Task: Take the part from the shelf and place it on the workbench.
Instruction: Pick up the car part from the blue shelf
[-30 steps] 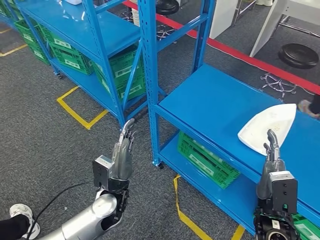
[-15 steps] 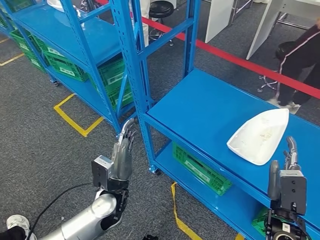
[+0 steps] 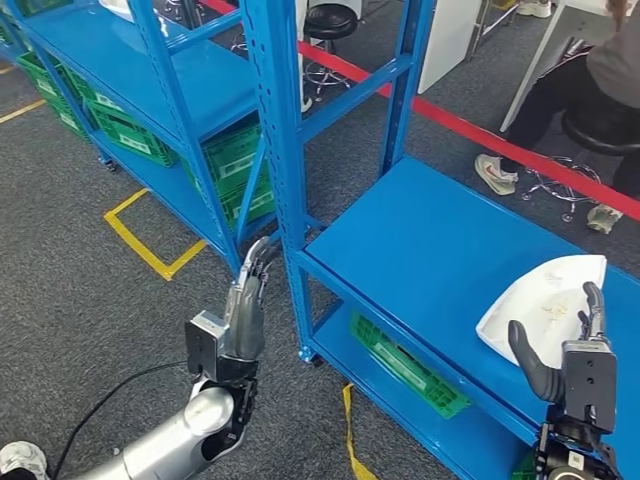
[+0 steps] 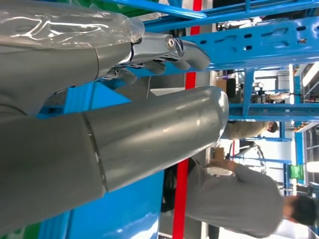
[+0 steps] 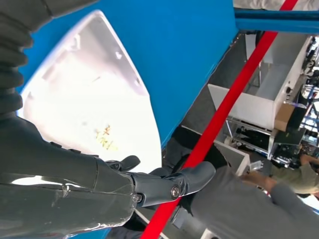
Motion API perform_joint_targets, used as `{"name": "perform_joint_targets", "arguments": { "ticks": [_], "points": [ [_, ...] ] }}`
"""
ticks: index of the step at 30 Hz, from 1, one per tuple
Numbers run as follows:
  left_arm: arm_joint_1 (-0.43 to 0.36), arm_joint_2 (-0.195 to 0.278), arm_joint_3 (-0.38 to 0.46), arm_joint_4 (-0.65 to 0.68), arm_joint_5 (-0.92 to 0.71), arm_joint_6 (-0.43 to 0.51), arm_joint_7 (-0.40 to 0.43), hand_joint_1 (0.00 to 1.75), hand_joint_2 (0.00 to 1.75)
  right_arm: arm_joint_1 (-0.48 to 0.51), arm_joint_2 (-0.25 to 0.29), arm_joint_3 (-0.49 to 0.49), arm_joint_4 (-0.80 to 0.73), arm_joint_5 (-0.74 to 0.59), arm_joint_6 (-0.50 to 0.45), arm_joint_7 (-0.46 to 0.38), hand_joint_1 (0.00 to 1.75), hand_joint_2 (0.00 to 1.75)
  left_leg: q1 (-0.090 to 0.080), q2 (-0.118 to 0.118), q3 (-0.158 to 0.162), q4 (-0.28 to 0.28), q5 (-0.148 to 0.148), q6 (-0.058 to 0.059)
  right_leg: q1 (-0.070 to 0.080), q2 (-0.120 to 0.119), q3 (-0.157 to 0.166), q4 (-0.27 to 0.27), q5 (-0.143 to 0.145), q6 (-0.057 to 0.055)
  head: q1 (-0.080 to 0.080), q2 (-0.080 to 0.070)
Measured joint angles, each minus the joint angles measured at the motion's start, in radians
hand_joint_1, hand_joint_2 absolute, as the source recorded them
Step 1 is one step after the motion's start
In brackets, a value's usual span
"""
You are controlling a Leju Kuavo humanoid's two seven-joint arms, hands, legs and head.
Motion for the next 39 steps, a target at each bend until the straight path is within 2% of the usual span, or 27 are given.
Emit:
{"name": "perform_joint_targets", "arguments": {
  "ticks": [1, 2, 3, 4, 6, 9, 11, 16, 23, 27, 39],
  "points": [
    [0.000, 0.000, 0.000, 0.000, 0.000, 0.001, 0.000, 0.00, 0.00, 0.000, -0.001, -0.001, 0.002, 0.015, -0.001, 0.016, 0.00, 1.75, 0.000, 0.000, 0.013, 0.000, -0.009, -0.004, -0.001, 0.000, 0.020, -0.076, 0.058, -0.001, 0.001, 0.000],
    [0.000, 0.000, 0.000, 0.000, 0.000, 0.003, 0.002, 0.00, 0.00, 0.000, -0.002, -0.001, 0.006, 0.036, 0.002, 0.049, 0.00, 1.75, 0.000, 0.000, 0.024, 0.001, -0.017, -0.008, 0.000, -0.001, 0.037, -0.141, 0.098, -0.002, 0.001, 0.000],
    [0.000, 0.000, 0.000, 0.000, 0.000, 0.005, 0.004, 0.00, 0.00, -0.001, -0.005, -0.003, 0.011, 0.057, 0.010, 0.093, 0.00, 1.75, -0.001, -0.001, 0.029, 0.001, -0.024, -0.014, 0.003, -0.002, 0.054, -0.186, 0.124, -0.007, 0.002, 0.000],
    [0.001, 0.000, 0.000, -0.001, 0.000, 0.007, 0.007, 0.00, 0.00, -0.002, -0.009, -0.005, 0.018, 0.071, 0.024, 0.139, 0.00, 1.75, -0.001, -0.001, 0.032, 0.001, -0.029, -0.020, 0.005, -0.002, 0.062, -0.208, 0.136, -0.013, 0.002, 0.000],
    [0.002, 0.001, 0.000, -0.002, 0.000, 0.009, 0.011, 0.00, 0.00, -0.004, -0.018, -0.011, 0.035, 0.075, 0.054, 0.199, 0.00, 1.75, -0.002, -0.002, 0.031, 0.004, -0.036, -0.026, 0.008, -0.002, 0.069, -0.209, 0.139, -0.020, 0.001, 0.000],
    [0.002, 0.001, 0.000, -0.004, 0.000, 0.011, 0.014, 0.00, 0.00, -0.013, -0.030, -0.018, 0.059, 0.067, 0.073, 0.208, 0.00, 1.75, -0.003, -0.002, 0.030, 0.002, -0.033, -0.023, 0.006, 0.003, 0.066, -0.210, 0.143, -0.016, -0.003, 0.000],
    [0.001, 0.002, 0.000, -0.004, -0.001, 0.013, 0.014, 0.00, 0.00, -0.017, -0.034, -0.019, 0.071, 0.067, 0.085, 0.215, 0.00, 1.75, -0.004, -0.002, 0.032, -0.001, -0.029, -0.024, 0.006, 0.005, 0.066, -0.210, 0.139, -0.020, -0.004, 0.000],
    [-0.001, 0.001, 0.000, -0.005, -0.001, 0.019, 0.014, 0.00, 0.00, -0.027, -0.042, -0.021, 0.103, 0.074, 0.149, 0.256, 0.00, 1.75, -0.004, -0.001, 0.041, -0.022, -0.035, -0.018, 0.007, 0.005, 0.065, -0.211, 0.133, -0.028, -0.005, 0.000],
    [-0.001, 0.001, 0.000, -0.006, 0.002, 0.020, 0.011, 0.00, 0.00, -0.063, -0.051, -0.012, 0.150, 0.086, 0.292, 0.319, 0.00, 1.75, -0.004, 0.000, 0.040, -0.025, -0.030, -0.032, 0.007, 0.005, 0.065, -0.211, 0.137, -0.035, -0.004, 0.000],
    [-0.001, 0.001, 0.000, -0.006, 0.002, 0.022, 0.011, 0.00, 0.00, -0.081, -0.051, -0.004, 0.170, 0.092, 0.326, 0.329, 0.00, 1.75, -0.005, 0.000, 0.040, -0.024, -0.028, -0.036, 0.006, 0.004, 0.066, -0.211, 0.140, -0.036, -0.004, 0.000],
    [-0.007, 0.000, 0.000, -0.006, 0.010, 0.017, 0.002, 0.00, 0.00, -0.169, -0.051, 0.074, 0.212, 0.163, 0.463, 0.359, 0.00, 1.75, -0.007, 0.001, 0.040, -0.021, -0.028, -0.036, 0.005, 0.005, 0.066, -0.212, 0.142, -0.035, -0.004, 0.000]
  ]
}}
